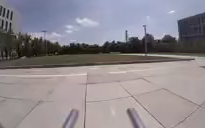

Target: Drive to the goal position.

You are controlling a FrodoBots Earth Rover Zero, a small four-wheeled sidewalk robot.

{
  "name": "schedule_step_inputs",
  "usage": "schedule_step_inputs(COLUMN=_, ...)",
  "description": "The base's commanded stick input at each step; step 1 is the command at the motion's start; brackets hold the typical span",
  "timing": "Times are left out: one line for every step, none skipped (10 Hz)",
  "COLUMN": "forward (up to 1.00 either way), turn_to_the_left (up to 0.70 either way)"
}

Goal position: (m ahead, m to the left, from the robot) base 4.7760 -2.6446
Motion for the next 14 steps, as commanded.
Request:
schedule_step_inputs(forward=0.7, turn_to_the_left=-0.34)
schedule_step_inputs(forward=0.7, turn_to_the_left=-0.34)
schedule_step_inputs(forward=0.7, turn_to_the_left=-0.34)
schedule_step_inputs(forward=0.7, turn_to_the_left=-0.34)
schedule_step_inputs(forward=0.7, turn_to_the_left=-0.34)
schedule_step_inputs(forward=0.7, turn_to_the_left=-0.34)
schedule_step_inputs(forward=0.7, turn_to_the_left=-0.34)
schedule_step_inputs(forward=0.7, turn_to_the_left=-0.34)
schedule_step_inputs(forward=0.7, turn_to_the_left=-0.34)
schedule_step_inputs(forward=0.7, turn_to_the_left=-0.34)
schedule_step_inputs(forward=0.7, turn_to_the_left=-0.34)
schedule_step_inputs(forward=0.7, turn_to_the_left=-0.29)
schedule_step_inputs(forward=0.7, turn_to_the_left=-0.02)
schedule_step_inputs(forward=0.7, turn_to_the_left=-0.01)
